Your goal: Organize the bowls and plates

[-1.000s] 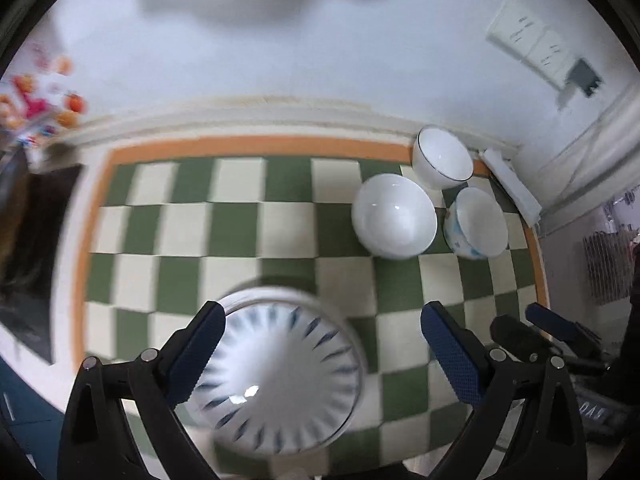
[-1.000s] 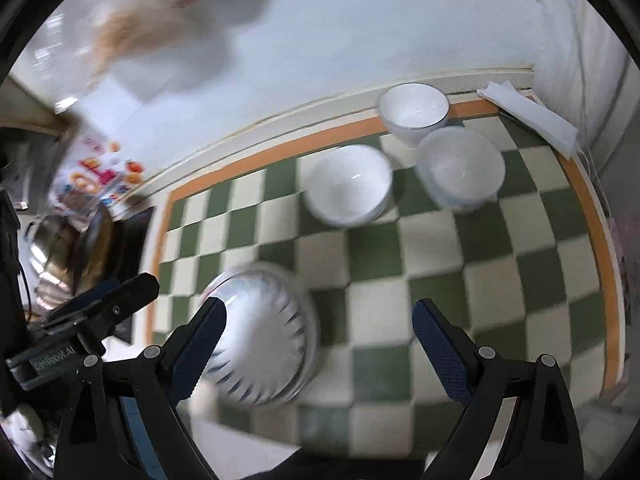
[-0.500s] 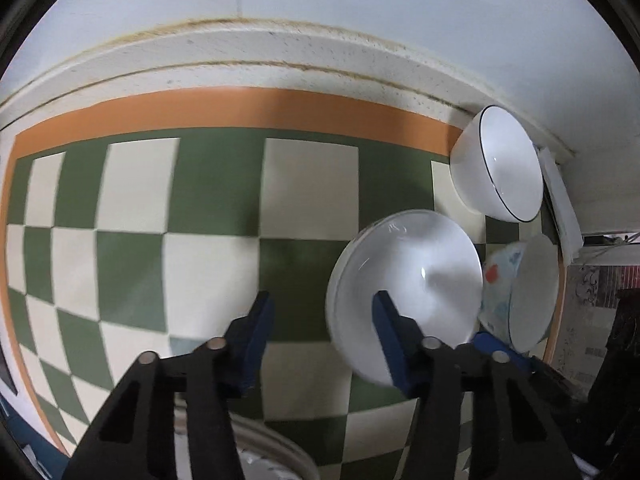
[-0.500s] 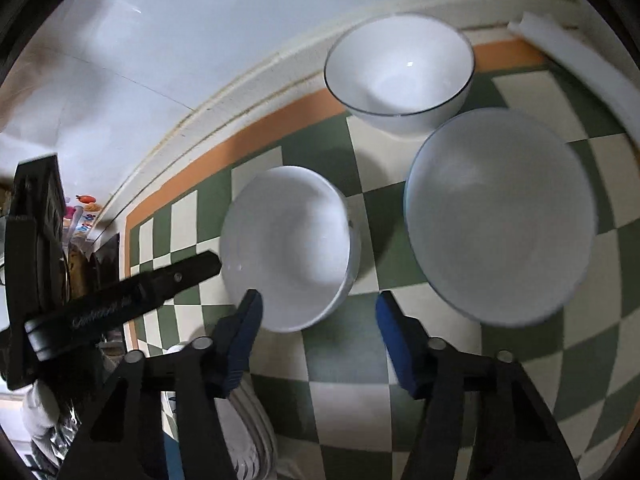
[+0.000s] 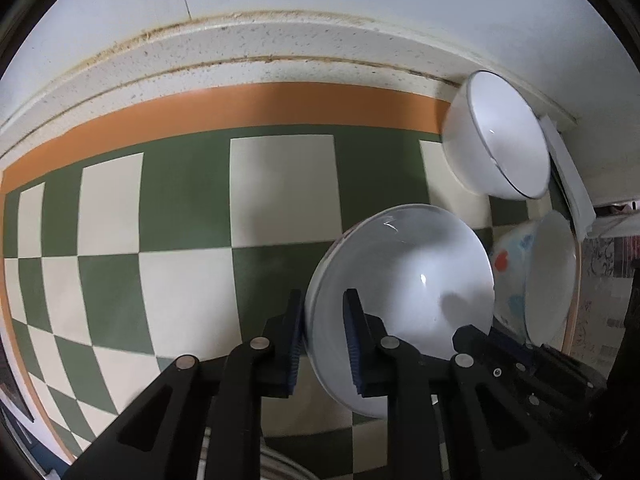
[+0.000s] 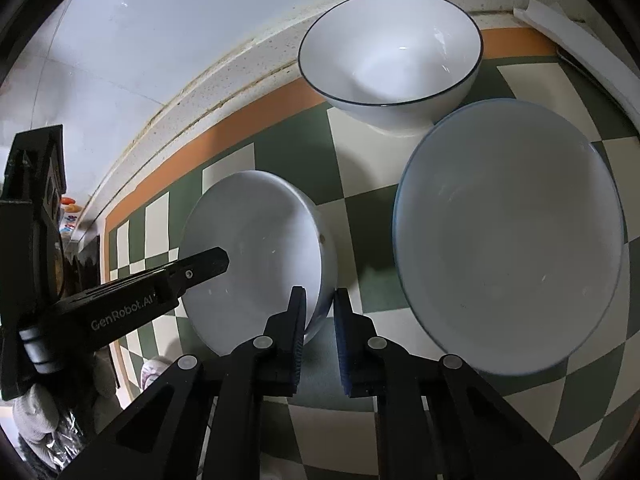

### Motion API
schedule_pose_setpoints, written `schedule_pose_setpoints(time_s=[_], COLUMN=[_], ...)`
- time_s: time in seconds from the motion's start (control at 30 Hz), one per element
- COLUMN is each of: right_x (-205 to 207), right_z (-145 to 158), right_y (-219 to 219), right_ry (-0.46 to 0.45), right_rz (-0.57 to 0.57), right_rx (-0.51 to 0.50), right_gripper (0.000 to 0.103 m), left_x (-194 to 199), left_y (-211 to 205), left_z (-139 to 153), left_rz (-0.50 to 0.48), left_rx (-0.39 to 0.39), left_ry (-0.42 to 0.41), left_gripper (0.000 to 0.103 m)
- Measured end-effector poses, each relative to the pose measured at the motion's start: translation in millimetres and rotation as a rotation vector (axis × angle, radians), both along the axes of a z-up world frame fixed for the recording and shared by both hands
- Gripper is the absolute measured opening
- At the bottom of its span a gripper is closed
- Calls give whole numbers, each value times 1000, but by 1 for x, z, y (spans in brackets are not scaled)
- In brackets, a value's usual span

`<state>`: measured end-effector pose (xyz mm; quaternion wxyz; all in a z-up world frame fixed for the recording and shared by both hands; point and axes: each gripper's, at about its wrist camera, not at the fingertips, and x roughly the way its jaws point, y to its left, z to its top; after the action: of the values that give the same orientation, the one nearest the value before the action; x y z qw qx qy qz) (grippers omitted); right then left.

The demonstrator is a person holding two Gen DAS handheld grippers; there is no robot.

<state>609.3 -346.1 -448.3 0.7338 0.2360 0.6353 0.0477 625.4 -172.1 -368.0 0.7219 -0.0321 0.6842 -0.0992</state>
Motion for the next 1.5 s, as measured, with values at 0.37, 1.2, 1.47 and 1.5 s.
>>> schedule_pose_setpoints(time_s=[0.37,1.2,1.47,1.5], right_x=[-59,-109,-85,-86], right_z=[60,18,-11,-12], right_y=[-25,-57,-34,-36], right_ry=[-73,-23,68,72], right_rz=[-3,-90,-35,-39], right_rx=[-11,186,96,95], right_gripper=[15,35,13,12], left_x=[-65,-80,-75,-77], left_y=[-15,-10,-13,-13], left_z=[55,-14,-25,-22], left_rz=[-86,-125,-132,-130], left_rx=[-48,57,20,7], left_ry=[-68,51,75,74], left_gripper=[18,18,14,14])
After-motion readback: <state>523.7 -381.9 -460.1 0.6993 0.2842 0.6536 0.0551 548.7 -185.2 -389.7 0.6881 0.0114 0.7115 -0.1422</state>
